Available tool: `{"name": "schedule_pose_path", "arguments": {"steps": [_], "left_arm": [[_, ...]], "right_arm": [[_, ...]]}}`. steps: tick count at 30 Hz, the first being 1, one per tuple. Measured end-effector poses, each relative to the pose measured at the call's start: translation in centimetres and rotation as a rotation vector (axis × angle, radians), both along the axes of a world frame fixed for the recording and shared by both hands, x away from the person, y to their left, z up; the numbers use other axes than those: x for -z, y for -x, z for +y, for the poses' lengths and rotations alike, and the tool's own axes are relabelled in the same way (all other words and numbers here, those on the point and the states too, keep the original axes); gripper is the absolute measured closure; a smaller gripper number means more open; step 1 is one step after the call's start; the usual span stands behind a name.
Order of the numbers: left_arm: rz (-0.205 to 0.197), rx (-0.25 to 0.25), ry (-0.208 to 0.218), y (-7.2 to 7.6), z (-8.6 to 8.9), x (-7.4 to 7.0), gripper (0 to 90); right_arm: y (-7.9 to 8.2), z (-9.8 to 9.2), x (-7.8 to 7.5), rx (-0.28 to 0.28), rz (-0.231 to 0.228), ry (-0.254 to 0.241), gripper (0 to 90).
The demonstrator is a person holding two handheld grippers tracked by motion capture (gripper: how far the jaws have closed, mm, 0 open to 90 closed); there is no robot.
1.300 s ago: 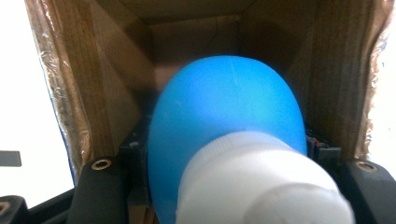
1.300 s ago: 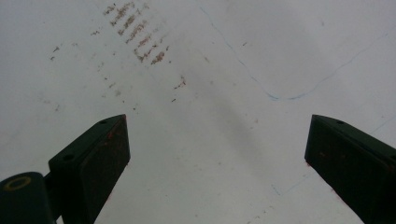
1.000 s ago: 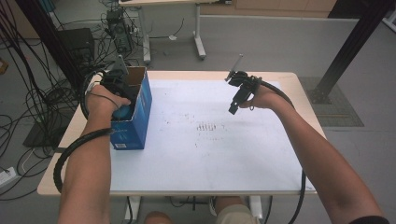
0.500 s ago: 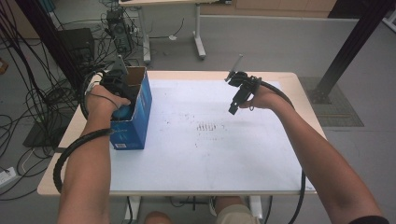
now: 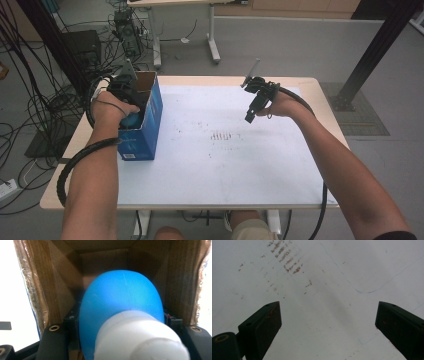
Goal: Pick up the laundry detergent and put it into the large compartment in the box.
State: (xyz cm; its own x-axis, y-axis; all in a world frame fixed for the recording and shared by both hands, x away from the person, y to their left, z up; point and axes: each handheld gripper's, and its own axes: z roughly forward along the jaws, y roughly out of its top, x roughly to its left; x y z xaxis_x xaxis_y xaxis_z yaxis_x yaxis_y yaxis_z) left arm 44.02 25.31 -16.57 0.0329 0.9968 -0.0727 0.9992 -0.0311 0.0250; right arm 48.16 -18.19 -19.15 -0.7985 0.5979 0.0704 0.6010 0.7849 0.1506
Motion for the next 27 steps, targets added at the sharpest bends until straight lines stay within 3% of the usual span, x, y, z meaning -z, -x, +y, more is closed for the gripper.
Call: {"name": "schedule_pose_path", "arguments": {"steps": [10, 27], "left_arm": [[-0.002, 0.009, -0.009, 0.1, -0.3, 0.0, 35.4], [-0.027, 0.002, -0.019, 0.5, -0.4, -2.0, 29.5]], "right_arm": [[0.1, -0.1, -0.1, 0.004, -0.002, -0.001, 6.4], [0.2, 0.0, -0.2, 0.0, -0.006, -0.004, 6.4]]}}
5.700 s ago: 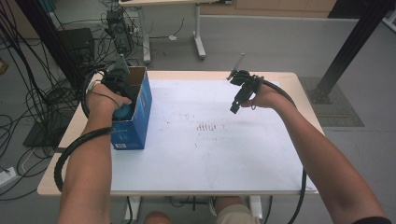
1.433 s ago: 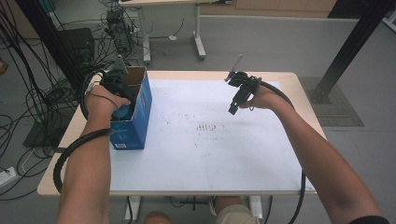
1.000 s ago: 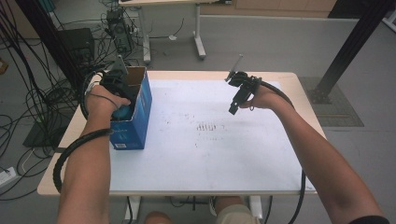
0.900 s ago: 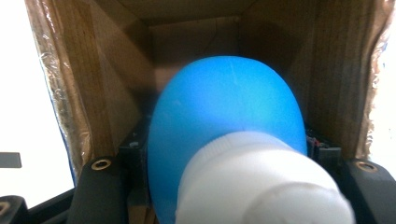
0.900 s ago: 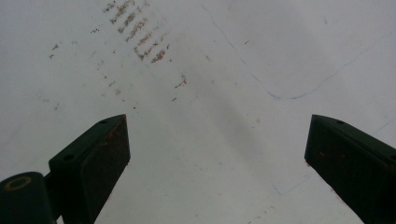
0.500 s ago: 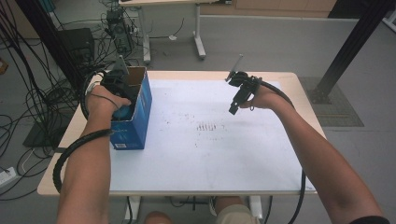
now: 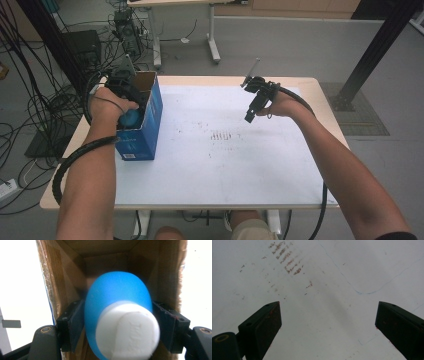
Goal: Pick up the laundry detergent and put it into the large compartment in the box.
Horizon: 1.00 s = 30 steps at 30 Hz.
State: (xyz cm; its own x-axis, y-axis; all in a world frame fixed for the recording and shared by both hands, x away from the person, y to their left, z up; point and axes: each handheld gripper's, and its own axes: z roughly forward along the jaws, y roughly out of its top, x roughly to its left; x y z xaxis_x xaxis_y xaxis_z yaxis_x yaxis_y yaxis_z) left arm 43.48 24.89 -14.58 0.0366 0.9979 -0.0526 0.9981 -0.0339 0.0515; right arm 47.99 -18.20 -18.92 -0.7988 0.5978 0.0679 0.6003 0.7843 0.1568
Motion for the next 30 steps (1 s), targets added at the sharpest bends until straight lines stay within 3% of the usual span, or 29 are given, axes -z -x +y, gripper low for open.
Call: {"name": "schedule_pose_path", "arguments": {"steps": [9, 16, 19, 23, 30], "left_arm": [[-0.001, 0.008, -0.008, 0.4, -0.1, -1.6, 26.8], [-0.034, 0.019, -0.011, 1.7, 0.3, -4.5, 22.1], [-0.035, 0.03, 0.01, 2.1, 0.5, -5.7, 19.5], [-0.04, 0.072, 0.02, 2.5, -0.6, -7.0, 16.1], [-0.051, 0.182, -0.001, 3.0, -4.7, -8.4, 13.0]], "right_arm": [[0.1, 0.0, -0.1, -0.001, -0.003, -0.007, 6.4], [0.2, -0.2, -0.2, 0.0, -0.009, -0.009, 6.0], [0.1, -0.1, -0.3, 0.009, -0.011, -0.008, 5.8], [0.0, 0.0, -0.5, 0.015, -0.016, -0.006, 5.6], [0.2, 0.3, -1.0, 0.018, -0.025, -0.008, 5.5]]}}
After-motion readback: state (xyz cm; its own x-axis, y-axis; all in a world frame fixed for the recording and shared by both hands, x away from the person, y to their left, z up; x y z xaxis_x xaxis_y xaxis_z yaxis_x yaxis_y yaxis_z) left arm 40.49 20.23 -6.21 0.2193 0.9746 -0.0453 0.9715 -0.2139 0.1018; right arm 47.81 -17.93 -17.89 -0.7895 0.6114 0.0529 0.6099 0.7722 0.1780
